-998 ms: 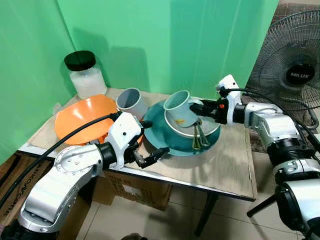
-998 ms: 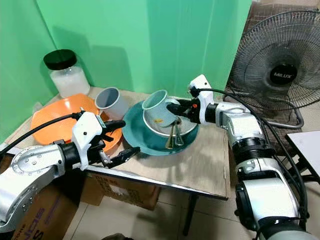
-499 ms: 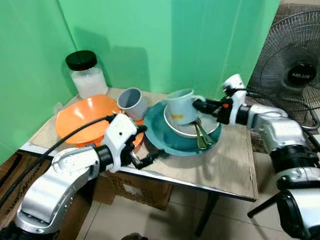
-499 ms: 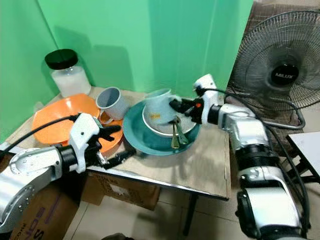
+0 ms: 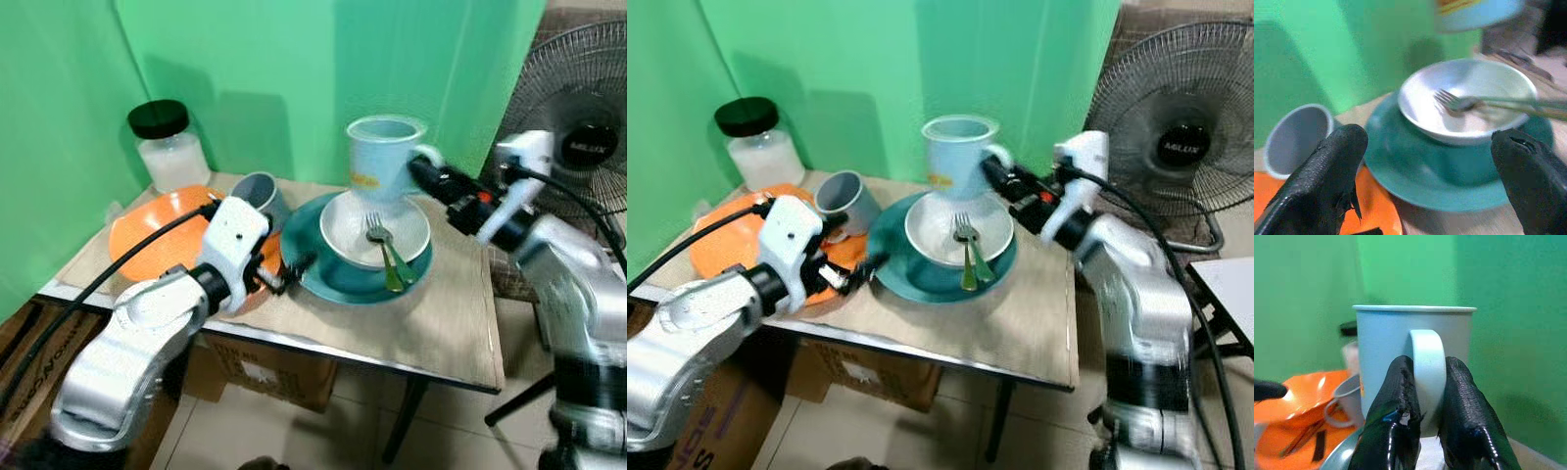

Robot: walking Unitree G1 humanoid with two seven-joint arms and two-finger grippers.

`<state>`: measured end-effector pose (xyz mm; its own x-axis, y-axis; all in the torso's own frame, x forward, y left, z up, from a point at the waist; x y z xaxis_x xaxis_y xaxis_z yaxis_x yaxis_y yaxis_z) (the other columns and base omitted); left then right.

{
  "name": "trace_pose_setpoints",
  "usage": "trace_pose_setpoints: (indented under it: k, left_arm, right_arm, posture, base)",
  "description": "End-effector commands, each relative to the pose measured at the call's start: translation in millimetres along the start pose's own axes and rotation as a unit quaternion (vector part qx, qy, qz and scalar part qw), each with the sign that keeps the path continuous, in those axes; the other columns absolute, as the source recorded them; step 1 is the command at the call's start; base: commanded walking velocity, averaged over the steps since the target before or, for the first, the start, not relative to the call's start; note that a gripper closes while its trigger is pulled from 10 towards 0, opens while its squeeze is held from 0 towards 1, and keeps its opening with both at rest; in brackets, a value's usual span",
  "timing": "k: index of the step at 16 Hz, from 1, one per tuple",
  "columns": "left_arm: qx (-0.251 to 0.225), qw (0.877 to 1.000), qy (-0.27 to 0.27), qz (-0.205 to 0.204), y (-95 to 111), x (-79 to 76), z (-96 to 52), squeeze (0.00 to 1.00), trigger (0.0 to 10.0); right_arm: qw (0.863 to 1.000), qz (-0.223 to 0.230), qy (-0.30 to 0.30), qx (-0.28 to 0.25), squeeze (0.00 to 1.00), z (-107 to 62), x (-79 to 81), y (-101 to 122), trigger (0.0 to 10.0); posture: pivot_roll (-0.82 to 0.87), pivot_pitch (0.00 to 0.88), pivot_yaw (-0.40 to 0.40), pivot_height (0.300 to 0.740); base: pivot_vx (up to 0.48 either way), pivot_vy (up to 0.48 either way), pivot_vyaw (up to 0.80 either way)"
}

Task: Setting the table

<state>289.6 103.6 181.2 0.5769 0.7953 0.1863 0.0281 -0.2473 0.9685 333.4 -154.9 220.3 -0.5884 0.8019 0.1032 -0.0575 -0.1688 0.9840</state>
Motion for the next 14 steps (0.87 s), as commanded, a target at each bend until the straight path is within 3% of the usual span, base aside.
trace_pose_setpoints:
  k: [1,4,5,6,7,8,10,14]
  left_arm:
    - [-0.006,0.999,0.035,0.002,5.6,8.2,-0.4,0.00,10.0]
    - [-0.003,0.999,0.052,-0.016,4.4,6.2,-0.7,0.00,10.0]
    - [-0.008,0.997,0.061,-0.041,6.5,7.7,1.0,0.00,10.0]
    - [-0.039,0.995,0.085,-0.022,15.6,14.0,2.2,0.00,10.0]
    - [-0.067,0.990,0.121,0.006,21.9,21.2,0.7,0.00,10.0]
    - [-0.064,0.990,0.126,0.008,21.1,22.0,0.4,0.00,10.0]
    - [-0.055,0.989,0.140,-0.015,17.4,25.3,-2.8,0.00,10.0]
    - [-0.029,0.984,0.174,-0.009,10.6,33.4,-3.8,0.00,10.0]
  right_arm:
    - [0.999,-0.015,-0.032,-0.015,0.00,-6.5,4.3,8.7,10.0]
    - [0.992,-0.015,-0.118,-0.027,0.00,-32.0,12.3,6.2,10.0]
    - [0.989,-0.022,-0.144,-0.033,0.00,-39.2,14.3,7.4,10.0]
    - [0.984,-0.051,-0.166,-0.041,0.00,-43.7,17.2,10.4,10.0]
    - [0.977,-0.060,-0.197,-0.045,0.00,-46.5,18.8,7.2,10.0]
    - [0.977,-0.058,-0.199,-0.045,0.00,-46.1,20.0,5.8,10.0]
    - [0.967,-0.044,-0.248,-0.042,0.00,-46.8,21.8,-3.5,10.0]
    - [0.968,-0.048,-0.240,-0.052,0.00,-42.2,29.3,-4.1,10.0]
  posture:
    - [-0.08,0.000,0.083,0.740]
    - [-0.09,0.000,0.096,0.740]
    - [-0.09,0.000,0.095,0.740]
    - [-0.09,0.000,0.102,0.740]
    - [-0.09,0.000,0.113,0.740]
    - [-0.09,0.000,0.114,0.740]
    - [-0.08,0.000,0.104,0.740]
    - [-0.06,0.000,0.080,0.740]
  base:
    - [0.000,0.000,0.00]
    - [0.000,0.000,0.00]
    - [0.000,0.000,0.00]
    - [0.000,0.000,0.00]
    - [0.000,0.000,-0.64]
    - [0.000,0.000,-0.64]
    - [0.000,0.000,-0.80]
    - [0.000,0.000,-0.80]
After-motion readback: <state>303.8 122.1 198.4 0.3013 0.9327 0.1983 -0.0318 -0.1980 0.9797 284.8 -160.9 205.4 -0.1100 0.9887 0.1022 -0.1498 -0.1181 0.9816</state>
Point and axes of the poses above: a point about 5 cm out from each wrist's last joint towards the gripper, its own z axis pointing out of the wrist towards the gripper, its own y axis along the axis of the wrist's last joint, x = y × z, the point moved 4 cm from there along z, pointing out of the wrist towards the gripper, and after that the axes turned 1 degree about z, right-handed, at the moved point
